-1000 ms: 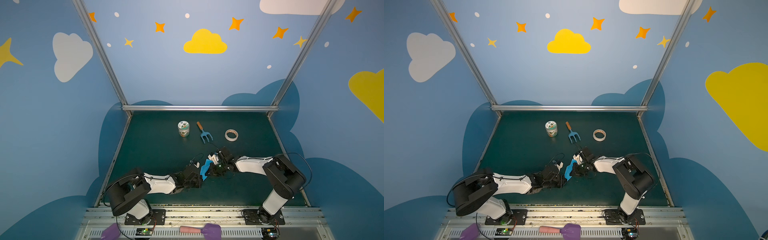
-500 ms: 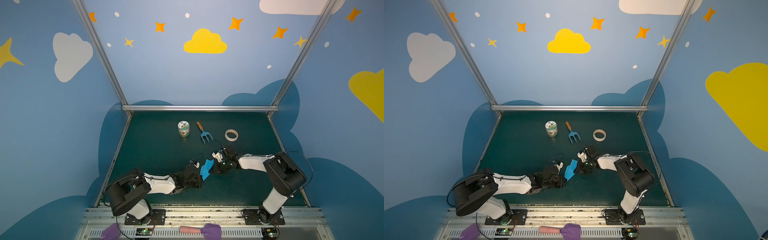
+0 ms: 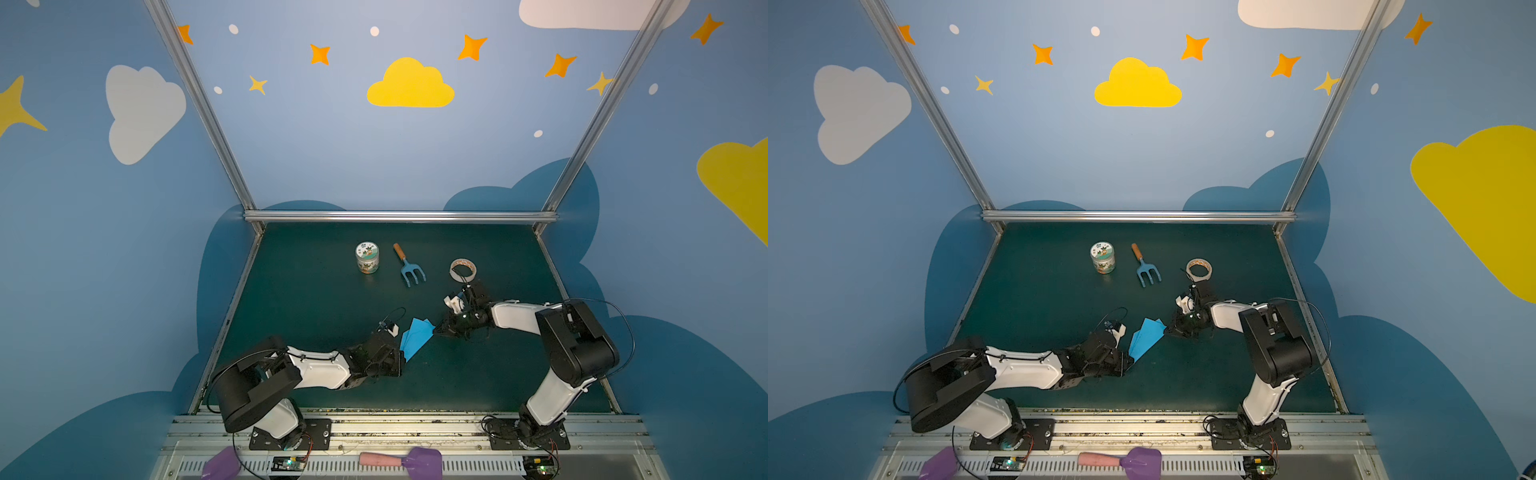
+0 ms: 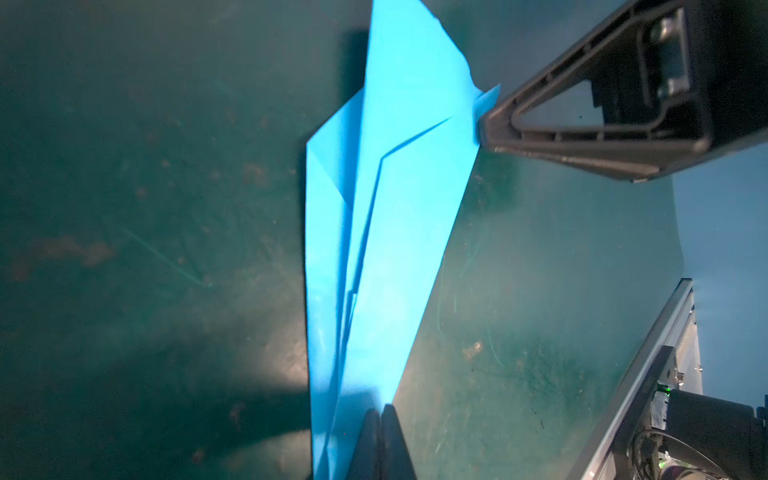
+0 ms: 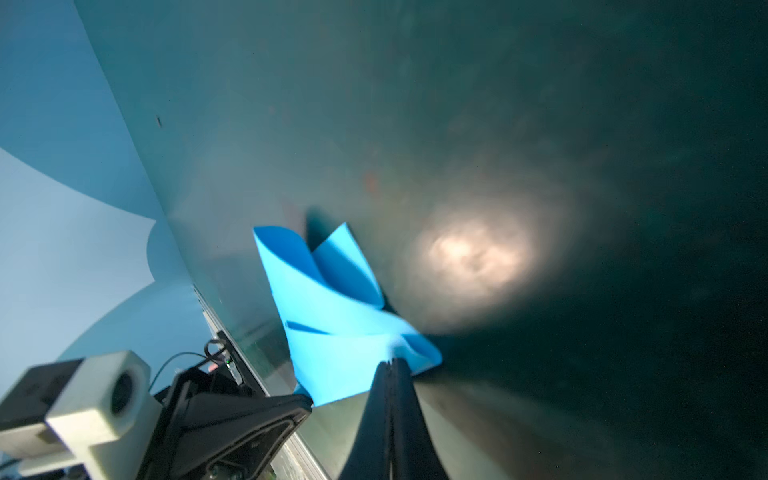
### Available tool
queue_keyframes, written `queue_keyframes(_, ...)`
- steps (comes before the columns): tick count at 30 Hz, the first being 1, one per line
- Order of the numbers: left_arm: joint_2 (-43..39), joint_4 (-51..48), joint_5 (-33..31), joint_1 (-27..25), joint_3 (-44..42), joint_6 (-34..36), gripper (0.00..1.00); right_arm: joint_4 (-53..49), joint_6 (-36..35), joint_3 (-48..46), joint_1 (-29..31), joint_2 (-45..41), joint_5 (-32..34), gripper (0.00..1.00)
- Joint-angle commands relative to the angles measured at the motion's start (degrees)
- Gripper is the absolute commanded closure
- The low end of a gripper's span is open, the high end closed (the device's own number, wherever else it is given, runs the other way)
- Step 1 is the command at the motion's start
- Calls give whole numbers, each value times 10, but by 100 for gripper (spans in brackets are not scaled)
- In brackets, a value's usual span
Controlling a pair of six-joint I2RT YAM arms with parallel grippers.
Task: Fold a paper plane with a square sheet of paper (fold left side to right side)
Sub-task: 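Release the wing with the right gripper and draw it back from the plane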
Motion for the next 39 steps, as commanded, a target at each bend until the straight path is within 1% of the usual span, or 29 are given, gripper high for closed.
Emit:
queue_keyframes(1,0,-57,0,0,-21,-2,97,-69,-6,12,-28,29,84,100)
queue_keyframes(5,-2,-57,-1,1,-21,-1,97,-74,-6,19,-55,10,73,100)
queue_keyframes(7,-1,-56,-1,0,-21,-1,97,-81,-6,22,-51,-17,65,100)
queue_keyframes(9,2,-53,1,0,-22,-2,97,-83,-1,20,-34,-53,50,100)
queue_keyframes(12,5,-50,1,0,-22,-1,97,-94,6,16,18,-107,56,100)
queue_keyframes(16,12,-47,2,-2,-21,-1,97,-95,29,12,106,-141,83,100)
queue_keyframes(20,13,-46,3,-2,-21,-2,97,-61,64,7,182,-130,99,100)
queue_keyframes(23,13,-48,4,-2,-20,-1,97,-47,73,17,223,-102,115,100)
queue_keyframes(26,12,-51,4,-2,-18,1,97,-38,73,24,247,-69,120,100)
queue_keyframes(29,11,-53,2,-2,-19,1,97,-21,77,7,255,-50,122,100)
queue_keyframes(32,12,-51,2,-1,-20,0,97,-15,72,-11,249,-40,130,100)
queue_keyframes(35,12,-50,3,-2,-22,-1,97,-10,62,-28,225,-31,134,100)
queue_keyframes(39,10,-50,3,-3,-23,-1,97,-7,42,-47,170,-25,128,100)
